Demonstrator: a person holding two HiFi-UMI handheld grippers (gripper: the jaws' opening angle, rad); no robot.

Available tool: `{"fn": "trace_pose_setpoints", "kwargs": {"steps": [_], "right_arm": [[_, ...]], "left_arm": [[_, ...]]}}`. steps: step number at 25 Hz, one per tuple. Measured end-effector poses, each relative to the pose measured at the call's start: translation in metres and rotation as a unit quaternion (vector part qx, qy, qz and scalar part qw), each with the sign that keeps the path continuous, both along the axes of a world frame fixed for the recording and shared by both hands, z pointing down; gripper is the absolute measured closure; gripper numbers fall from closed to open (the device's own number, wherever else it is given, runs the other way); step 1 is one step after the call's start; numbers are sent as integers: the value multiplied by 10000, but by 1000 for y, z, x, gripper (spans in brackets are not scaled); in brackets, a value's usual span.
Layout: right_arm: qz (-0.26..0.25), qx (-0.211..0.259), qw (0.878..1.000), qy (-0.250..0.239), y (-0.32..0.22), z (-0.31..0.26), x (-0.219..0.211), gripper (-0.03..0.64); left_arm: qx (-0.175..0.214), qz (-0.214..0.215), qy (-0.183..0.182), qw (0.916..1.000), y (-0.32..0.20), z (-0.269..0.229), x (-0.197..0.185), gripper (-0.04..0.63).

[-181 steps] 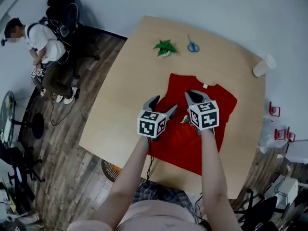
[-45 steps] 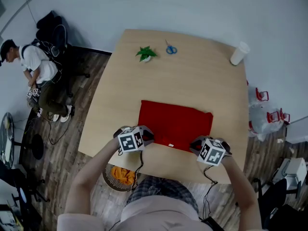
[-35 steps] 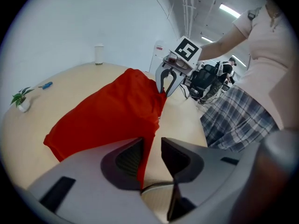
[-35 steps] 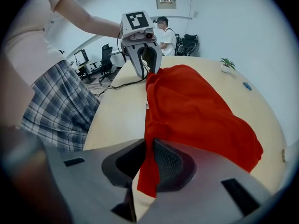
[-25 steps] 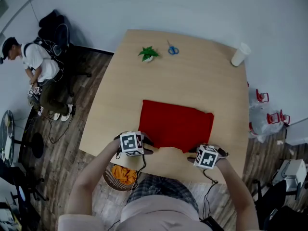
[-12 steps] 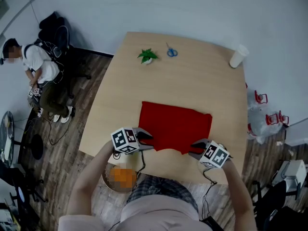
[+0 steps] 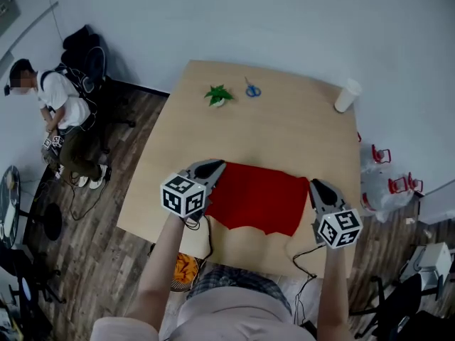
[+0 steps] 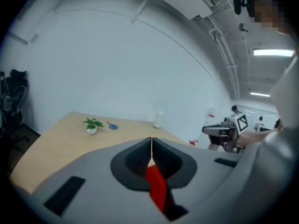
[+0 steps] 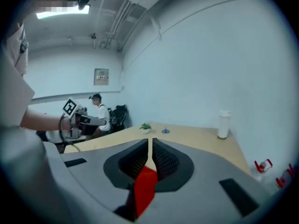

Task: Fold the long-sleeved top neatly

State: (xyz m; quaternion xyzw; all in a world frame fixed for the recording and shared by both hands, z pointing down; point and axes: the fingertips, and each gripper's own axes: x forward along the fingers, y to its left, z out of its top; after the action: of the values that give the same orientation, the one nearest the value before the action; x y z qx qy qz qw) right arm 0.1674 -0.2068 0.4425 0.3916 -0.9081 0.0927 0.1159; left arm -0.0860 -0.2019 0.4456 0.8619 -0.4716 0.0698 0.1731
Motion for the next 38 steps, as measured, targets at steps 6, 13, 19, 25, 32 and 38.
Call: {"fn": "trace_pose_setpoints", "kwargs": {"steps": [6,13,19,25,32,38], "right_arm": [[1459,807,9833,-725,-14,-62,51,608],[2206,1301,9627,-866,-4,-92,84,609],[2367,1413,9589,-678,6,-91,100,609],[2359,1466,9590,-564,8,-94,102,610],[2314,1425,9612,-481,8,-90,100,611],[2229,1354,9643,-459,8,-85,93,611]], "left_arm": [[961,-1177,-91,9884,-13,-63,-21,592],[1424,-1597,-195,9767,-1,-90,-18,594],[1475,-1643,-115,9753,5,-95,-17,594],[1401,-1561,-102,9777,3,-92,-12,594],[1383,-1537,-92,9784,2,-91,-10,594],[1406,-1554,-128,9777,3,-94,-12,594]]}}
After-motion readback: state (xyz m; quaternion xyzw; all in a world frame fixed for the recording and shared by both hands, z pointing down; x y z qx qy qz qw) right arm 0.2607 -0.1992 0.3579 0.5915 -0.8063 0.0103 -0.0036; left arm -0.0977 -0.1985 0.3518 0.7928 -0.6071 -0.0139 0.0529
